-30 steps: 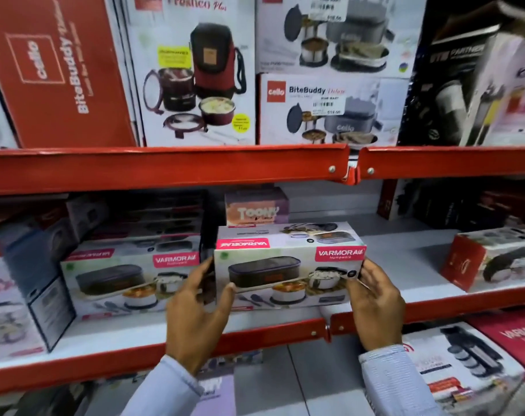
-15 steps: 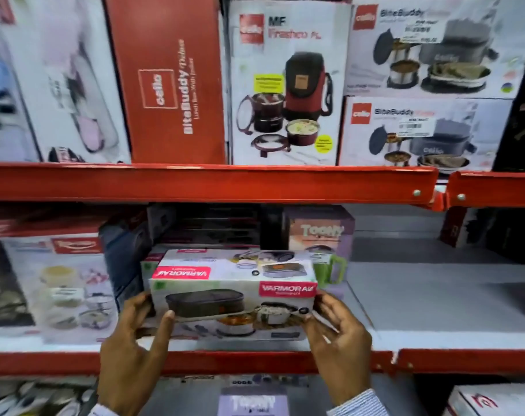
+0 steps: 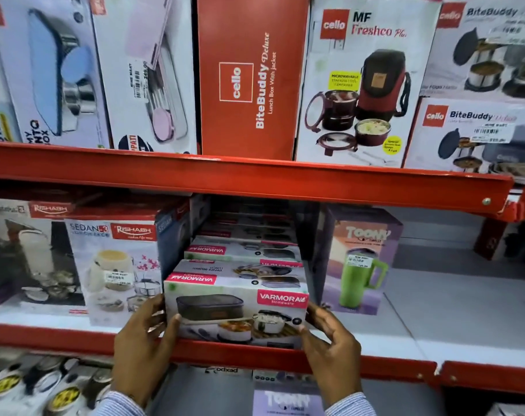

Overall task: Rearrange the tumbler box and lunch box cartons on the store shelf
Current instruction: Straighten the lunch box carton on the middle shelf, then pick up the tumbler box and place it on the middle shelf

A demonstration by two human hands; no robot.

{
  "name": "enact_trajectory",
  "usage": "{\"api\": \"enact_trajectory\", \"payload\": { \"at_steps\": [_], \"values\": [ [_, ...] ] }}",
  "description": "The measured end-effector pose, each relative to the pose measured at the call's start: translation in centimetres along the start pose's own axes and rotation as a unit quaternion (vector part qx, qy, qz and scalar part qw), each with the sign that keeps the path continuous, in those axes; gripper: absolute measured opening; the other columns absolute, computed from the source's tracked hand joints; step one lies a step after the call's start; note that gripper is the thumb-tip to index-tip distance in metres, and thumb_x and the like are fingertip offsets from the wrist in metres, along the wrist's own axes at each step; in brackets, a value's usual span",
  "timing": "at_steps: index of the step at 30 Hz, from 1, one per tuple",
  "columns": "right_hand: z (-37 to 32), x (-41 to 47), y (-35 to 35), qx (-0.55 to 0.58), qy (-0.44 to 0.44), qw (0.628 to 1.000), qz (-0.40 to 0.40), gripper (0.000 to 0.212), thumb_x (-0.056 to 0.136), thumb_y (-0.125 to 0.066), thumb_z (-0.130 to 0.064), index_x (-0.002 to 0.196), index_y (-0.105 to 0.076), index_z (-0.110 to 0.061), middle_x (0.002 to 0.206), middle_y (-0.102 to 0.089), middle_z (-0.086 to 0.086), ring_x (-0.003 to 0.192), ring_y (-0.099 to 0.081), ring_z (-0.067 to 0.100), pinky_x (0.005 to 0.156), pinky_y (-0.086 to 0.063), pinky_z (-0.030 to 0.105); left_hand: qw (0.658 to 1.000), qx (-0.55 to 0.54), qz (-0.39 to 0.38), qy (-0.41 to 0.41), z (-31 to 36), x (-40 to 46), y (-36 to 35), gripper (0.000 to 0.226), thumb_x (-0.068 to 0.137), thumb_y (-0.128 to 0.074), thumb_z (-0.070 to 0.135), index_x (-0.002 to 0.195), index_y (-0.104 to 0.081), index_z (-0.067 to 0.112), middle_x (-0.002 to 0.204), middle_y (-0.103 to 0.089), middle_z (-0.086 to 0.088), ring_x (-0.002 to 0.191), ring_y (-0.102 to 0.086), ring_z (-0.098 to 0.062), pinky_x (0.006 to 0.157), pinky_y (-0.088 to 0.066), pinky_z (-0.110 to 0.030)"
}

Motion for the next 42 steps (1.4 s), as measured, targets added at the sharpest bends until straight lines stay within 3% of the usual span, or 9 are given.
{"api": "enact_trajectory", "payload": {
  "at_steps": [7,14,18,21,24,28,34,38,42],
  "values": [
    [0.3,0.0,0.1,0.001,0.008,1.000,0.003,0.051,0.080,-0.078,-0.004,0.099,-0.066,-0.050,0.097,-0.071,-0.039,0.102,-0.067,-0.010,0.074,-0.057,0.010,1.000,-0.006,0.008,0.002,-0.2,-0.1,0.0,0.044,0.082,-0.076,0.022,0.123,-0.063,0.009,0.112,-0.075,-0.015,0.093,-0.074,-0.030,0.089,-0.060,-0.051],
    [0.6,-0.8,2.4,-0.016,0.047,0.999,-0.002,0.038,0.086,-0.072,-0.005,0.118,-0.070,-0.026,0.113,-0.076,-0.012,0.106,-0.070,0.000,0.086,-0.058,0.018,0.999,-0.016,0.022,-0.017,-0.1,-0.7,0.6,0.043,0.085,-0.073,0.019,0.127,-0.062,0.013,0.117,-0.073,-0.011,0.094,-0.072,-0.027,0.090,-0.059,-0.040],
    [3.1,-4.1,7.2,-0.022,0.096,0.989,0.113,0.035,0.082,-0.072,0.005,0.088,-0.076,-0.030,0.095,-0.078,-0.015,0.084,-0.073,0.001,0.079,-0.055,0.011,0.997,-0.039,0.053,-0.042,-2.5,-4.9,0.3,0.034,0.082,-0.073,0.003,0.115,-0.065,0.009,0.107,-0.070,-0.013,0.087,-0.067,-0.001,0.077,-0.052,-0.007],
    [9.2,-6.7,9.6,-0.096,0.023,0.989,0.112,0.043,0.077,-0.074,0.009,0.078,-0.070,-0.034,0.084,-0.075,-0.019,0.075,-0.070,0.009,0.073,-0.055,0.010,0.992,-0.058,-0.106,0.038,-6.3,-10.3,-4.1,0.049,0.072,-0.077,0.002,0.109,-0.061,0.031,0.108,-0.071,-0.012,0.091,-0.070,-0.005,0.076,-0.055,-0.010],
    [15.5,-8.2,9.1,-0.161,-0.119,0.978,-0.055,0.063,0.073,-0.068,0.017,0.094,-0.063,-0.042,0.101,-0.073,-0.013,0.093,-0.071,0.015,0.070,-0.054,0.007,0.930,-0.032,-0.321,0.176,-9.4,-14.8,-9.8,0.077,0.056,-0.082,0.017,0.122,-0.046,0.032,0.132,-0.059,-0.012,0.105,-0.062,-0.028,0.087,-0.058,-0.040],
    [18.9,-10.1,6.3,-0.168,-0.209,0.929,-0.256,0.079,0.072,-0.076,0.003,0.135,-0.046,-0.032,0.131,-0.059,-0.004,0.125,-0.054,0.016,0.095,-0.047,0.017,0.888,-0.012,-0.418,0.189,-9.8,-17.1,-15.4,0.103,0.061,-0.091,0.019,0.145,-0.032,0.019,0.138,-0.053,-0.002,0.126,-0.054,-0.028,0.107,-0.048,-0.038],
    [18.0,-10.2,5.0,-0.079,-0.228,0.944,-0.226,0.072,0.070,-0.078,0.010,0.121,-0.056,-0.035,0.123,-0.070,0.001,0.113,-0.067,0.021,0.074,-0.056,0.014,0.909,-0.026,-0.381,0.166,-8.0,-17.4,-16.0,0.080,0.061,-0.093,0.013,0.127,-0.048,0.024,0.107,-0.067,0.004,0.096,-0.067,-0.020,0.062,-0.052,-0.005],
    [13.7,-10.9,7.7,-0.059,-0.178,0.962,-0.200,0.067,0.068,-0.085,0.000,0.119,-0.062,-0.037,0.115,-0.076,-0.007,0.107,-0.071,0.012,0.076,-0.059,0.017,0.938,-0.034,-0.332,0.097,-4.1,-17.8,-11.8,0.072,0.057,-0.095,0.023,0.108,-0.050,0.047,0.092,-0.067,0.026,0.085,-0.070,-0.004,0.066,-0.057,-0.011],
    [7.9,-10.7,10.0,-0.026,-0.113,0.979,-0.170,0.066,0.059,-0.093,-0.028,0.120,-0.069,-0.026,0.109,-0.078,-0.009,0.098,-0.074,0.009,0.073,-0.062,0.024,0.954,-0.046,-0.291,0.050,-0.1,-17.2,-7.2,0.069,0.047,-0.093,0.052,0.108,-0.062,0.047,0.082,-0.076,0.026,0.075,-0.072,0.003,0.056,-0.060,-0.019]
  ]
}}
Point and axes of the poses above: each hand's wrist, its own x-axis towards the middle knuckle, its own y-axis out of the back of the hand, z = x × y, the point moved 3 cm from there along x, towards the middle knuckle
